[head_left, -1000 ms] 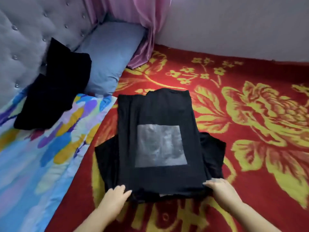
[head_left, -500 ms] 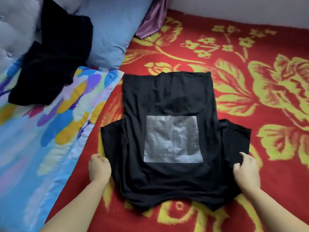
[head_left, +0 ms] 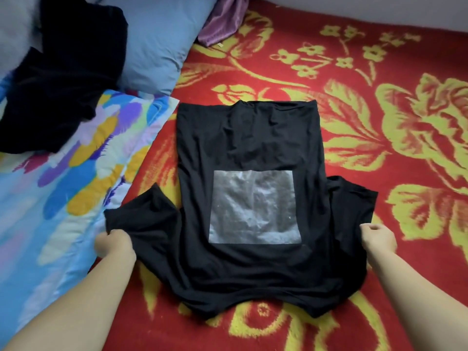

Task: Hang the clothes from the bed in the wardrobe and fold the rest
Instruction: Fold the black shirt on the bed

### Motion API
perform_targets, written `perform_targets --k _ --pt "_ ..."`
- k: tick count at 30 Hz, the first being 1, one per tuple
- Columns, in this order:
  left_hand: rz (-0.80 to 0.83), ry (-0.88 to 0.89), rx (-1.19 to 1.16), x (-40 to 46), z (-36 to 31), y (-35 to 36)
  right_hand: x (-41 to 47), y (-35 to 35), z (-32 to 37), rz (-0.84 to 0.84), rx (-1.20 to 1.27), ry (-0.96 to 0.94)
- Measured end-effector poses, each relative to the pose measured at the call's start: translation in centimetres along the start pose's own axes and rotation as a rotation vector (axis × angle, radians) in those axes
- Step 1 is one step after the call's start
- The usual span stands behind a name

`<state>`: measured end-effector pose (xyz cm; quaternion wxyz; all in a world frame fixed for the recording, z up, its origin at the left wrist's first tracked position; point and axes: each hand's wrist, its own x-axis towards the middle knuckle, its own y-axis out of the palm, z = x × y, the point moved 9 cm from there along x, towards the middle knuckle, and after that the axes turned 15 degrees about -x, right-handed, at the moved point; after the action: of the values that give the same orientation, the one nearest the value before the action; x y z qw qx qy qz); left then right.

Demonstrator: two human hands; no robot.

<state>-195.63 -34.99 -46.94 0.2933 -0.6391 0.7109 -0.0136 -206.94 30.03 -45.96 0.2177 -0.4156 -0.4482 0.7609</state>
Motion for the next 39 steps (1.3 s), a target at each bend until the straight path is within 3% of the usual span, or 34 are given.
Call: perform_targets --k 4,7,10,14,18,20,23,26,28,30,32,33,34,36,38,39 --pt "-0.130 -0.046 -0.063 0.3 -0.3 -5.5 -0.1 -0.6 -0.7 -0.076 0.054 0.012" --pt "-0.059 -0.166 -0.126 0.8 1.5 -6.2 1.6 2.2 -1.5 0.060 0.062 0.093" --pt "0.087 -0.401 -0.450 2.5 4.6 -4.3 5.9 6.2 -3.3 0.145 0.107 0.085" --pt "0.300 -0.485 -0.450 3.8 6.4 -1.6 1.0 2.5 -0.1 0.061 0.502 0.040" --pt "0.043 -0.304 -0.291 4.0 4.6 -4.9 1.3 -1.2 -5.4 -0.119 0.952 0.205" --pt "-0.034 -0.258 -0.149 3.7 3.8 -6.3 1.8 -1.8 -7.5 -0.127 1.030 0.250" --pt "-0.059 -0.067 0.027 1.6 0.5 -6.5 0.7 -3.3 -5.8 -0.144 0.778 0.121" --pt "0.152 0.349 0.178 -3.2 -4.6 -3.1 -3.8 -4.8 1.4 -0.208 0.264 -0.371" --pt "0.454 0.615 0.307 -8.5 -6.4 0.7 -8.4 -3.3 6.0 -0.199 -0.048 -0.774" --pt "0.894 0.830 0.519 -14.7 -4.7 4.5 -12.1 2.0 7.5 -0.045 -0.559 -1.086" --pt "1.258 0.907 0.889 -18.8 0.2 6.1 -14.0 6.7 6.1 0.129 -0.955 -1.199" --pt "1.307 0.941 1.054 -19.4 2.4 6.0 -14.1 7.8 5.1 0.200 -1.025 -1.167" --pt "1.263 0.983 1.120 -19.1 3.5 5.7 -14.0 8.3 4.6 0.245 -0.974 -1.127" --pt "1.018 0.995 0.941 -17.4 2.7 4.4 -12.9 7.4 4.3 0.210 -0.707 -1.019" --pt "0.649 0.839 0.705 -14.0 1.6 1.3 -11.2 5.1 3.7 0.071 -0.430 -0.877" --pt "0.513 0.666 0.639 -11.8 2.3 -0.3 -10.2 4.0 2.7 0.008 -0.339 -0.772"
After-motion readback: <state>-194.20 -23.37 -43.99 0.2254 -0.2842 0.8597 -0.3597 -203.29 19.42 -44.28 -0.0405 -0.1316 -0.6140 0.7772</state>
